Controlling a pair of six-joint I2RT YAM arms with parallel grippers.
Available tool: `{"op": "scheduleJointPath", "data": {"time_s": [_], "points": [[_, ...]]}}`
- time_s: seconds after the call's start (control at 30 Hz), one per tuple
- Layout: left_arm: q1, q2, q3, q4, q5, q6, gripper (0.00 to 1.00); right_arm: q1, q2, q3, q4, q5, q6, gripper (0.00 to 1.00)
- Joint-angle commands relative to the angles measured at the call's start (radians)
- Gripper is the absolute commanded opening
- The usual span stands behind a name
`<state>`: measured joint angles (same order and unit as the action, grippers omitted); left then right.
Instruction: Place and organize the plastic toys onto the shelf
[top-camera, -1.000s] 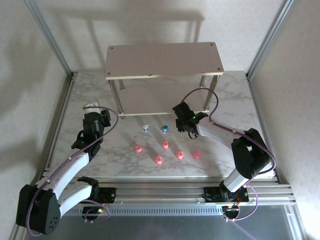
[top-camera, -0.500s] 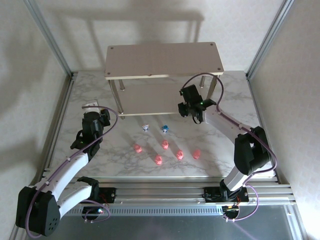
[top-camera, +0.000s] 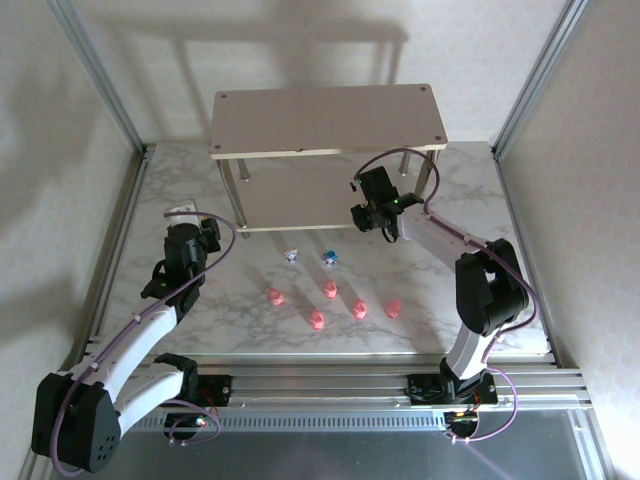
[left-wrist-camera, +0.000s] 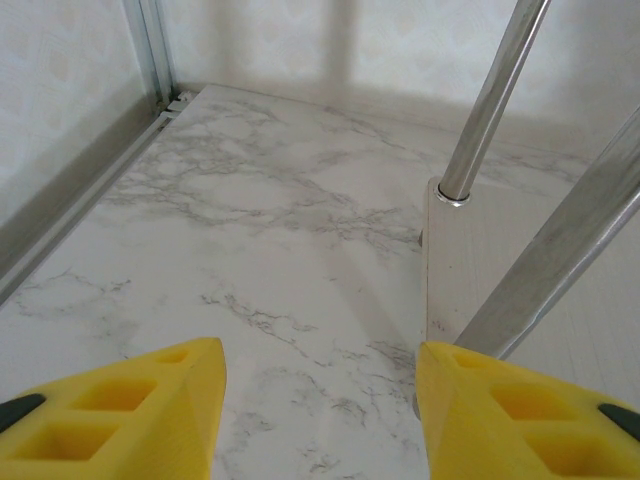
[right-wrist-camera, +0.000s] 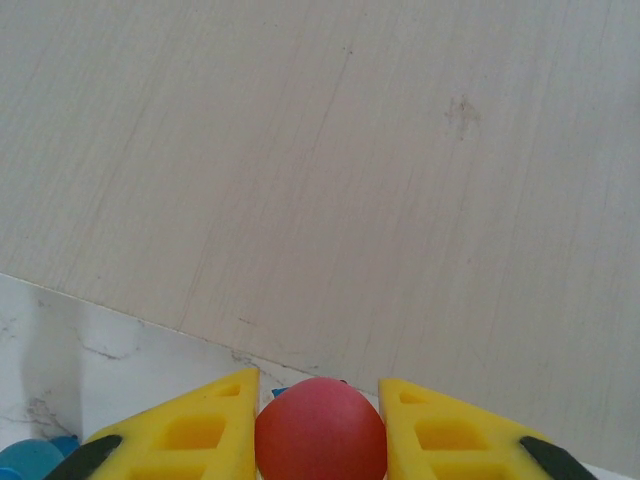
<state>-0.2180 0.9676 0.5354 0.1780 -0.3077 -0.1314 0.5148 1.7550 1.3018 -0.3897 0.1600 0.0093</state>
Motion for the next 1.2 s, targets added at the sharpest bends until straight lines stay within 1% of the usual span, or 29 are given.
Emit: {"op": "scheduleJointPath", "data": {"time_s": [0.0, 0.27, 0.53, 0.93, 1.17], "points": [[0.008, -0.013, 0.028, -0.009, -0.008, -0.002, 0.53, -0.010, 0.038, 0.041, 0.035, 0.005, -0.032, 0.29], [0.008, -0.012, 0.026, -0.009, -0.013, 0.001, 0.53, -0.025, 0.096, 0.076, 0.057, -0.004, -0.032, 0.29], [0.009, -0.008, 0.026, -0.008, -0.018, 0.003, 0.53, -0.033, 0.111, 0.067, 0.104, 0.001, -0.035, 0.29], [0.008, 0.000, 0.028, -0.009, -0.024, 0.004, 0.53, -0.044, 0.143, 0.086, 0.108, -0.028, -0.077, 0.29], [0.008, -0.002, 0.030, -0.012, -0.026, 0.004, 0.53, -0.045, 0.157, 0.109, 0.078, -0.058, -0.120, 0.31]]}}
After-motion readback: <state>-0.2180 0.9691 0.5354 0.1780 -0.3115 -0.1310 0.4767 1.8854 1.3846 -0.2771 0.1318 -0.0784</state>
